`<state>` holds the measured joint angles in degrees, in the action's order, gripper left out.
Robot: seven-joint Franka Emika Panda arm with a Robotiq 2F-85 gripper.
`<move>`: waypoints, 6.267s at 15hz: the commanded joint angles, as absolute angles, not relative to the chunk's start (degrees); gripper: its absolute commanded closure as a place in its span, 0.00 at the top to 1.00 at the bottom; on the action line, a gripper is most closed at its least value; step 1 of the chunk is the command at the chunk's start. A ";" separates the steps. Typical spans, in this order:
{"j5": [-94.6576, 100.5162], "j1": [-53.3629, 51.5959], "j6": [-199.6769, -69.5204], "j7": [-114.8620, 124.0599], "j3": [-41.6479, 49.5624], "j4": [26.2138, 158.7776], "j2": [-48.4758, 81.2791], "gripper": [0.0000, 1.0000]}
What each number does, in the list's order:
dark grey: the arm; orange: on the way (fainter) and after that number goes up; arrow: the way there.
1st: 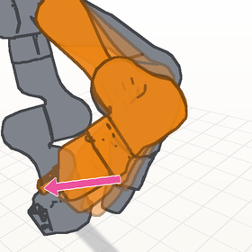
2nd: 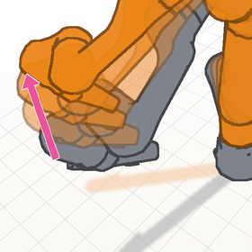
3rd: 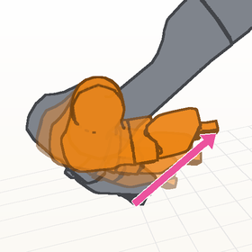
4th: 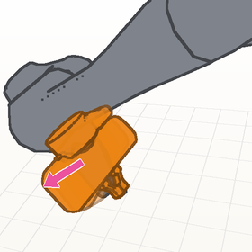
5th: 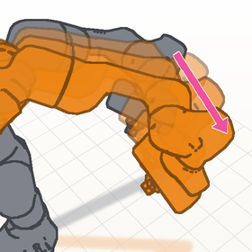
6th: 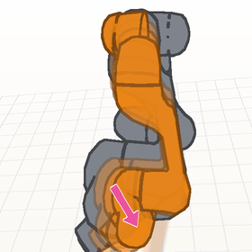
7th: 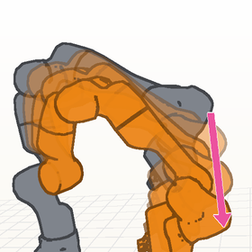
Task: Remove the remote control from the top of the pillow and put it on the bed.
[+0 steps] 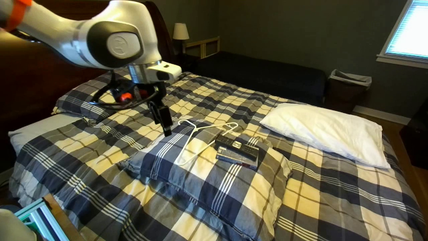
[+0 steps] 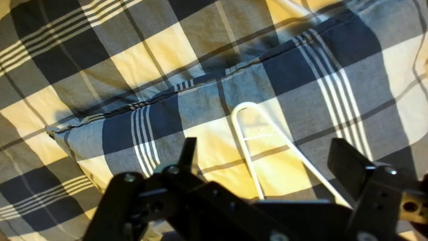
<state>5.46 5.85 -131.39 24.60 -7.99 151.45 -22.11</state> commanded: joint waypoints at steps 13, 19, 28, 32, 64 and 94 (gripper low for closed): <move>-5.65 7.83 -121.39 24.29 5.24 120.48 4.87 1.00; -9.43 6.47 -120.24 28.96 4.80 113.54 11.59 1.00; -7.63 4.30 -109.92 35.91 6.04 105.12 20.13 1.00; -7.64 4.33 -109.66 36.09 6.24 103.88 21.26 1.00; -10.43 4.29 -121.72 51.92 8.31 94.93 35.75 1.00; 15.51 -11.75 -125.46 56.50 7.83 110.19 17.64 0.29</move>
<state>8.80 -7.37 -126.60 54.75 9.22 103.33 24.19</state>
